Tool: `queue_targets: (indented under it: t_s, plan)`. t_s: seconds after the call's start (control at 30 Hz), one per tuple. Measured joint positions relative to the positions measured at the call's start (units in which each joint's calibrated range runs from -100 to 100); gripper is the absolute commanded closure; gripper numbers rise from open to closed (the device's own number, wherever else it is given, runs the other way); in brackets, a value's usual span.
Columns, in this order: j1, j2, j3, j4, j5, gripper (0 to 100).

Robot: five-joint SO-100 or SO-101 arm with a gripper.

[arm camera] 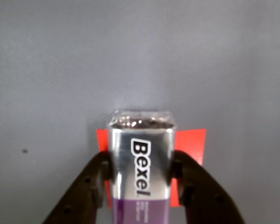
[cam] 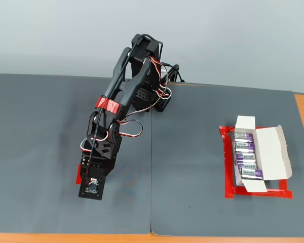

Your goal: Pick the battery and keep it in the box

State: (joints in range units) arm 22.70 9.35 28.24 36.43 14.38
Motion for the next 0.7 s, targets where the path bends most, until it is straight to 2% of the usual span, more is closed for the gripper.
queue_targets:
  t_s: [0.4,0.57,0.7]
  plan:
    - [-0.1,-2.0,0.1,0.2,-0.3,98]
    - [-0.1,-4.9,0.1,4.7,-0.4,98]
    - [-0.2,-8.6,0.1,7.7,-3.1,98]
